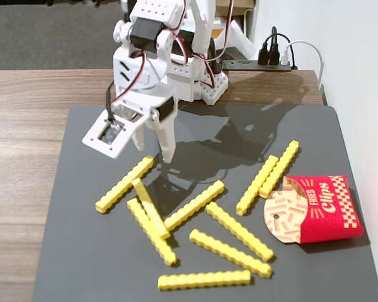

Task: Grab a fry

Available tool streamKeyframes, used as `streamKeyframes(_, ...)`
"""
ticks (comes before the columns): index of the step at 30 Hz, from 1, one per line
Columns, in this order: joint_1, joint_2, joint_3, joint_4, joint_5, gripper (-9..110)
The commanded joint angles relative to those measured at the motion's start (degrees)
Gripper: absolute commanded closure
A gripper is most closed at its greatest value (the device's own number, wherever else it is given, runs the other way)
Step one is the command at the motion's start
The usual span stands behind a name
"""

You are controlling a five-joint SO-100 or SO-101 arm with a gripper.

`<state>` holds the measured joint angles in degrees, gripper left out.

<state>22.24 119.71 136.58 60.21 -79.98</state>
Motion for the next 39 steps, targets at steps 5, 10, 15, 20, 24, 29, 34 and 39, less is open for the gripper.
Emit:
streamKeyframes(5, 2.3, -3.6, -1.4, -4.6, -4.7, 78)
streamKeyframes(10, 2.9, -6.5, -1.0, -7.4, -6.1, 79)
streamKeyframes(15, 2.5, -9.8, -0.2, -10.9, -6.2, 79)
streamKeyframes(20, 1.7, -12.0, 0.1, -12.5, -6.2, 80)
streamKeyframes(24, 1.2, -12.2, 0.4, -12.5, -6.2, 84)
streamKeyframes(29, 0.9, -12.0, 0.5, -12.1, -6.0, 94)
streamKeyframes(34, 0.9, -11.0, 1.1, -11.3, -6.2, 101)
streamKeyframes(39, 1.3, -9.1, 1.1, -9.4, -6.4, 101)
